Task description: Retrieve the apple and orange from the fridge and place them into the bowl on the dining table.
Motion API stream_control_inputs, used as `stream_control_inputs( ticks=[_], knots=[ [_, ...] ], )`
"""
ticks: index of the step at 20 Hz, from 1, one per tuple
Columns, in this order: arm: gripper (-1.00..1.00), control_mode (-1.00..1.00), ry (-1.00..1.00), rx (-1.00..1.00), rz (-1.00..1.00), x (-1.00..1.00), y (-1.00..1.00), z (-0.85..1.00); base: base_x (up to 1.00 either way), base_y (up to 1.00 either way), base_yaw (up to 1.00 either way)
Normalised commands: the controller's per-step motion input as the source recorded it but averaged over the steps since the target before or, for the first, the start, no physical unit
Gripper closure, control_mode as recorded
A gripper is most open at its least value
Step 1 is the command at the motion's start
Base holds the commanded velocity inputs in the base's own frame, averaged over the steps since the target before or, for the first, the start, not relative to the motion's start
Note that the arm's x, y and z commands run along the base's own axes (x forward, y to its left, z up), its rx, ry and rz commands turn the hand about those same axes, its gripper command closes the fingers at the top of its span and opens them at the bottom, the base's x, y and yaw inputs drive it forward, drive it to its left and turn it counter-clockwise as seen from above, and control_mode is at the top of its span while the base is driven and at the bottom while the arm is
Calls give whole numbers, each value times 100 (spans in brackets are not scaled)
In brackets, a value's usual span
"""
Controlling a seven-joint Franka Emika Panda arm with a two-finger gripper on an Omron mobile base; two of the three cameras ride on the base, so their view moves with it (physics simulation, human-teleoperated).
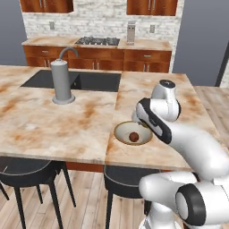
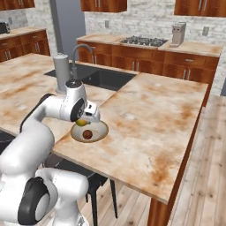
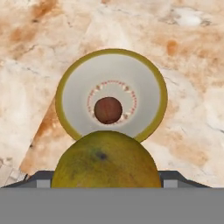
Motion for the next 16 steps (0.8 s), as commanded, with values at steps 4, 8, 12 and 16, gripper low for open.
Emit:
stream_control_inputs(
  ticks=[4, 8, 12, 16],
  knots=[
    [100, -100, 0, 0, 0, 52, 4, -33, 0, 0, 0],
    [100, -100, 1, 0, 0, 48, 0, -42, 0, 0, 0],
    [100, -100, 1, 0, 0, 39, 0, -47, 0, 0, 0],
    [100, -100, 2, 0, 0, 37, 0, -41, 0, 0, 0]
  ],
)
